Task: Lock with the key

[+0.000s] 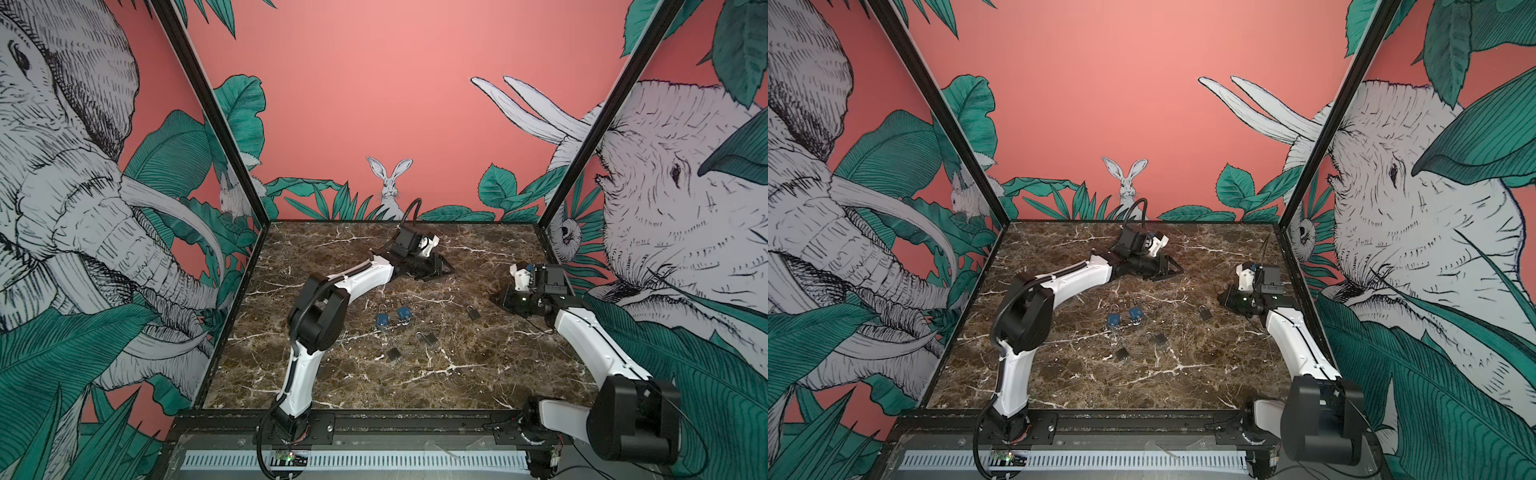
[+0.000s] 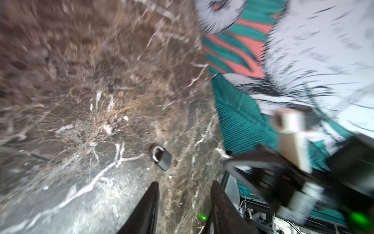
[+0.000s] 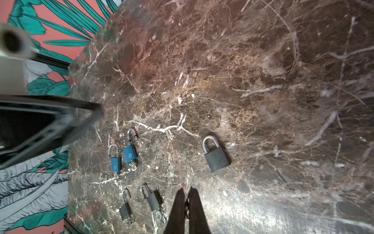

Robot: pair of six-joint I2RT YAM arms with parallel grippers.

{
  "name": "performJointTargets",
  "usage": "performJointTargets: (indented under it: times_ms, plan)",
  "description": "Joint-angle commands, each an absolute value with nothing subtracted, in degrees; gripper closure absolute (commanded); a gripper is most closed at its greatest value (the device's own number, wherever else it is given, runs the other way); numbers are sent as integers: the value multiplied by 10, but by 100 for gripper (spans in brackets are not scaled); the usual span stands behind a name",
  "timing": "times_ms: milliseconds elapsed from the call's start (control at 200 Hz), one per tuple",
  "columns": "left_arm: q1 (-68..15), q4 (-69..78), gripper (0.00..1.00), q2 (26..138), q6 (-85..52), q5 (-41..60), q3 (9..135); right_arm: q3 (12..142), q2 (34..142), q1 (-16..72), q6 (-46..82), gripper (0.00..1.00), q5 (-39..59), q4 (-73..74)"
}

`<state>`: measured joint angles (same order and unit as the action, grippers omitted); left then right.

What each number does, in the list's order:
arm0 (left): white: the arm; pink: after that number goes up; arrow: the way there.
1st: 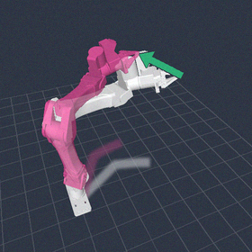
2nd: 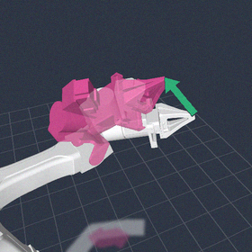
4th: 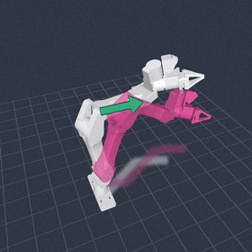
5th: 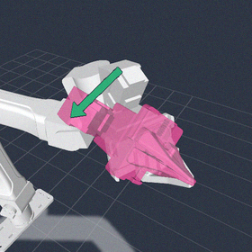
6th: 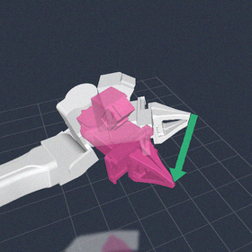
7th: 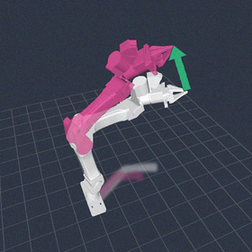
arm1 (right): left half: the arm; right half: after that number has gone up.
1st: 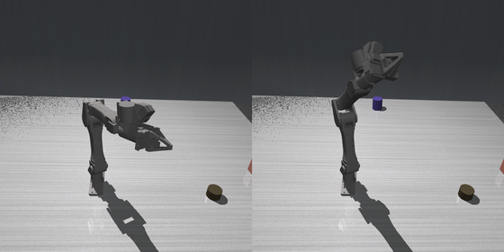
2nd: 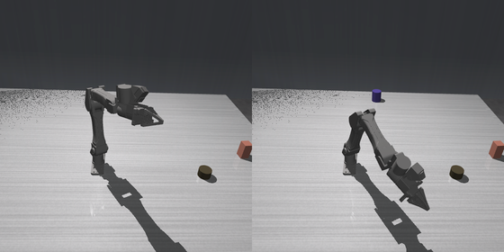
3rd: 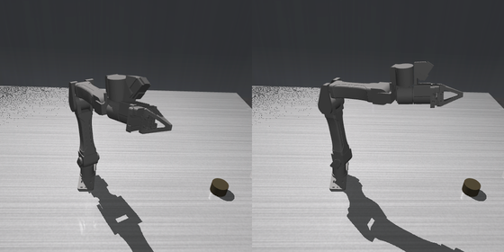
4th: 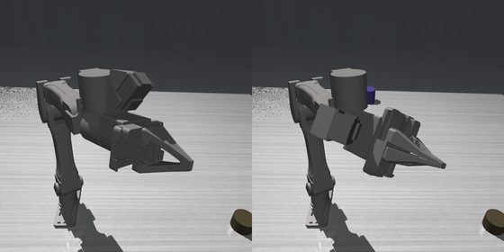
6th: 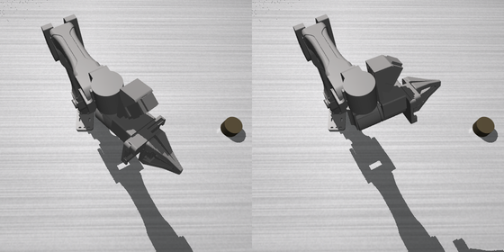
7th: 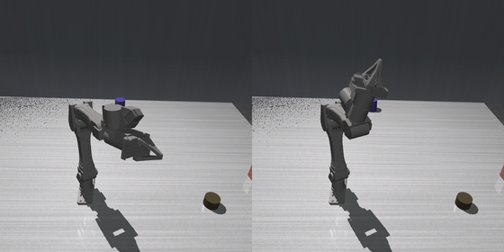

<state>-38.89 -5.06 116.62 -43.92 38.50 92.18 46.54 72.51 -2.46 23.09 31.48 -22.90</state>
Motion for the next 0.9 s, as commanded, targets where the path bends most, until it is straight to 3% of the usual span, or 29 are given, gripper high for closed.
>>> performJointTargets:
  times_ms: [0, 320, 895]
  plan:
    - [-378, 10, 55, 1079, -427, 365, 861, 477, 754, -20, 208, 100, 277, -208]
    - [-362, 47, 54, 934, -414, 300, 723, 483, 841, -5, 203, 100, 255, -169]
    - [-350, 66, 53, 920, -433, 295, 685, 472, 906, 16, 216, 100, 247, -131]
